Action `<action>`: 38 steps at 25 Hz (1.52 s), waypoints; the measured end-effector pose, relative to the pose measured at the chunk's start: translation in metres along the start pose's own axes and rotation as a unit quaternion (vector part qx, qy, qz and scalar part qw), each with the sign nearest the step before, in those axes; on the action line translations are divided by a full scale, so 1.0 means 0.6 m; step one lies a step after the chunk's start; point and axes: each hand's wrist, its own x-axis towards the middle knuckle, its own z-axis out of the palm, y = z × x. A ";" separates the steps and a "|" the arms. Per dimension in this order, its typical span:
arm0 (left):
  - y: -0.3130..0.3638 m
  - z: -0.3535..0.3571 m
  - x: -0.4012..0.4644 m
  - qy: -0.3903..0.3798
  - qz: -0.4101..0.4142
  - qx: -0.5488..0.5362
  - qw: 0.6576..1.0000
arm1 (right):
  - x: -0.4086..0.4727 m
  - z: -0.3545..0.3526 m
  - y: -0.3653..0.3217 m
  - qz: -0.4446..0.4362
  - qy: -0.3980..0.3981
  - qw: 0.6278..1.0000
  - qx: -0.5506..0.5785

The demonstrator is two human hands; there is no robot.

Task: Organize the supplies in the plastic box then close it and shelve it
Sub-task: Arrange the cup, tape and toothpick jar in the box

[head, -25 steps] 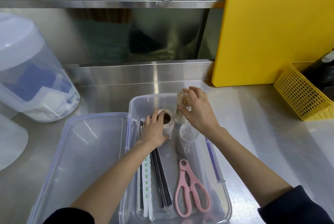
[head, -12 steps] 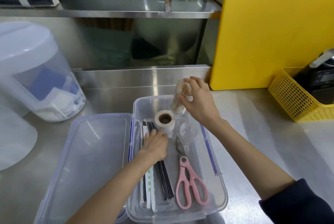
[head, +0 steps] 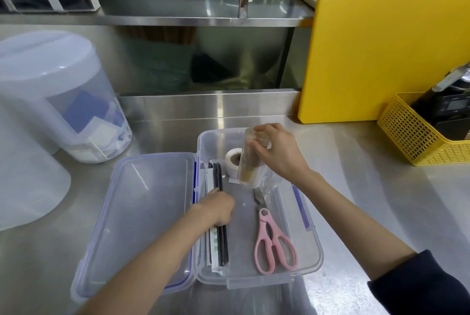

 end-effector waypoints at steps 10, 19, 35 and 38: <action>-0.002 -0.054 -0.043 0.214 0.002 -0.364 0.906 | -0.031 0.031 0.011 0.014 -0.127 0.990 -0.052; 0.017 -0.022 -0.027 0.127 -0.069 -0.319 0.937 | -0.045 0.088 0.009 0.022 -0.207 0.977 -0.045; 0.030 -0.017 -0.050 0.039 -0.066 -0.199 0.977 | -0.070 0.102 0.026 0.016 -0.349 0.927 -0.136; 0.030 -0.016 -0.057 0.038 -0.067 -0.195 0.978 | -0.078 0.101 0.024 0.015 -0.345 0.930 -0.125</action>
